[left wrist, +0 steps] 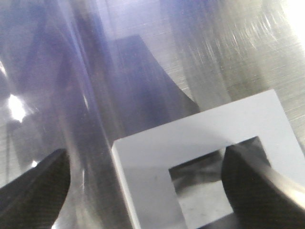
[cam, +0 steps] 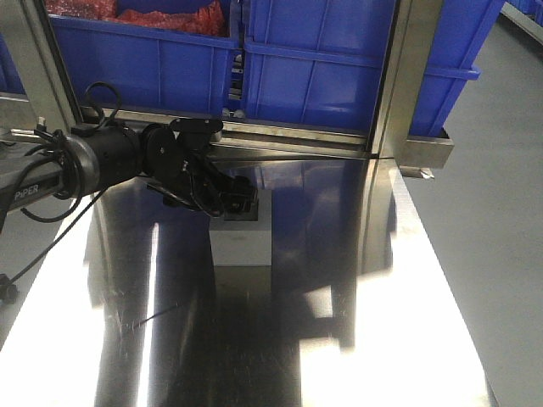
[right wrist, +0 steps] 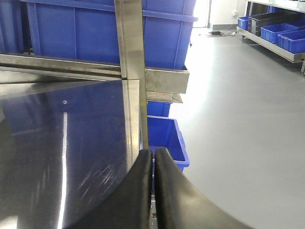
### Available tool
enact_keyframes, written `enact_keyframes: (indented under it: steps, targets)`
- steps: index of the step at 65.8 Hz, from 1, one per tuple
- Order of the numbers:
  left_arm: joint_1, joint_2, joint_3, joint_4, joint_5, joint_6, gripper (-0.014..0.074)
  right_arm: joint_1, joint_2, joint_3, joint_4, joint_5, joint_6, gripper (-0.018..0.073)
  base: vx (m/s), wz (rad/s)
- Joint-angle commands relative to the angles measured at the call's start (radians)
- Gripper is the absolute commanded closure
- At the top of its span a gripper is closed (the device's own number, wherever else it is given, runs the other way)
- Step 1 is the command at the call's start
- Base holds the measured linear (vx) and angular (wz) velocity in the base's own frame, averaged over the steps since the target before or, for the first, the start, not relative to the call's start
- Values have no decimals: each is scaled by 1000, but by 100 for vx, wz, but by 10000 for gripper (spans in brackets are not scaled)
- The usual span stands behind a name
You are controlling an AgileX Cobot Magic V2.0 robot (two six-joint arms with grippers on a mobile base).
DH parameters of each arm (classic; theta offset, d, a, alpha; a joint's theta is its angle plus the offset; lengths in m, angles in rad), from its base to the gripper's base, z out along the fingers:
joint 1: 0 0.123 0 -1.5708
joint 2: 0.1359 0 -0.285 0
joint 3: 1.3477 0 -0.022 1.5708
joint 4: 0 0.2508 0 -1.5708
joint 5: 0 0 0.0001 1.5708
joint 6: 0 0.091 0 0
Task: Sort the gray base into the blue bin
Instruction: 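Reach the left gripper down over the gray square block, then close the left gripper on the gray block and lift it up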
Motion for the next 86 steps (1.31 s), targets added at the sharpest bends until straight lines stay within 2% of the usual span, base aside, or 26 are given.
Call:
enact_keyframes:
  steps: [1, 11, 30, 41, 62, 71, 86]
  targets:
    - [-4, -34, -19, 3, 17, -3, 7, 1, 18, 2, -5, -73, -12, 564, 0, 0]
    - [-4, -34, -19, 3, 50, -3, 111, 1, 18, 2, -5, -73, -12, 564, 0, 0]
    - [-4, -34, -19, 3, 76, -2, 454, 1, 18, 2, -5, -73, -12, 564, 0, 0]
    - [-4, -34, -19, 5, 71, 0, 599, 1, 18, 2, -5, -73, -12, 564, 0, 0]
    - [-9, -98, -18, 3, -17, -1, 604, 1, 18, 2, -5, -73, -12, 564, 0, 0]
    - [-24, -171, 15, 4, -131, -2, 604, 1, 18, 2, -5, -73, -12, 564, 0, 0]
    - [-44, -354, 162, 4, -321, -2, 604, 1, 18, 2, -5, -73, -12, 564, 0, 0]
